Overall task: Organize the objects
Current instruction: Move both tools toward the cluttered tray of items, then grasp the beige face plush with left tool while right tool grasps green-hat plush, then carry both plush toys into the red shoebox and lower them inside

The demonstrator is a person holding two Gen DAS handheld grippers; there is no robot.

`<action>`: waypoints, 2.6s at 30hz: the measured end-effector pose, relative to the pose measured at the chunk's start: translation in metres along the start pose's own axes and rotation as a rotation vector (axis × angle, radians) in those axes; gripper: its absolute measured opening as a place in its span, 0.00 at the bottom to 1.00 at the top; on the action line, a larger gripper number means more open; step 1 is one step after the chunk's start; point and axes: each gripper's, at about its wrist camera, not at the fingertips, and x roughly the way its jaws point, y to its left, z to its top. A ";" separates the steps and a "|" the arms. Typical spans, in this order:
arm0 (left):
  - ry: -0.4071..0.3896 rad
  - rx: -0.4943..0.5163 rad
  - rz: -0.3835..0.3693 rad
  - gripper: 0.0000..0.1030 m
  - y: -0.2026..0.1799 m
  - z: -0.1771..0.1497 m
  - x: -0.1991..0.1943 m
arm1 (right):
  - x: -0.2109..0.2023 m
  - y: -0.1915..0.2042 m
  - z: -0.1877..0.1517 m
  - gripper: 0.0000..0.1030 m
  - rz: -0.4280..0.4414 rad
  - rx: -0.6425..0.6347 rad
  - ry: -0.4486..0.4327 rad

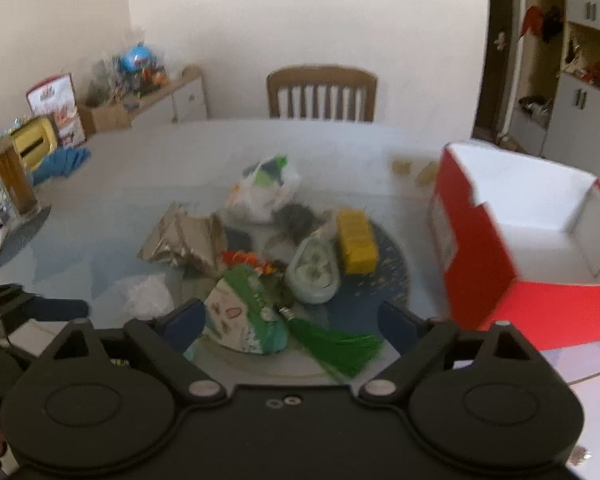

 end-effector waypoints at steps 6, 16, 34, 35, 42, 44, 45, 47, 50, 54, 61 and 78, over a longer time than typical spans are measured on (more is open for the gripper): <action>0.046 0.018 -0.018 0.85 0.008 -0.009 0.014 | 0.032 0.021 0.001 0.82 0.035 -0.062 0.076; 0.076 0.026 -0.037 0.68 0.018 -0.018 0.018 | 0.067 0.040 0.001 0.75 0.024 -0.135 0.124; 0.032 0.060 -0.049 0.49 0.017 -0.008 0.002 | 0.048 0.034 0.010 0.55 0.010 -0.100 0.105; 0.021 0.057 -0.053 0.49 0.018 -0.005 0.000 | 0.043 0.031 0.012 0.55 0.007 -0.093 0.100; -0.046 0.047 -0.099 0.49 0.011 0.026 -0.022 | 0.001 0.009 0.032 0.55 -0.009 -0.041 0.051; -0.058 0.053 -0.112 0.49 0.007 0.036 -0.027 | -0.013 0.001 0.039 0.55 -0.011 -0.030 0.032; -0.066 0.057 -0.117 0.49 0.004 0.042 -0.030 | -0.019 -0.002 0.042 0.55 -0.013 -0.027 0.027; -0.073 0.067 -0.126 0.49 -0.002 0.053 -0.032 | -0.032 -0.011 0.049 0.55 -0.017 -0.028 0.009; -0.084 0.084 -0.135 0.49 -0.013 0.070 -0.035 | -0.046 -0.024 0.059 0.55 -0.033 -0.036 -0.011; -0.086 0.106 -0.142 0.49 -0.031 0.093 -0.034 | -0.061 -0.048 0.070 0.55 -0.059 -0.031 -0.032; -0.105 0.149 -0.139 0.49 -0.075 0.127 -0.026 | -0.079 -0.105 0.083 0.55 -0.099 -0.015 -0.085; -0.040 0.254 -0.152 0.49 -0.214 0.195 0.051 | -0.060 -0.250 0.083 0.55 -0.120 0.005 -0.035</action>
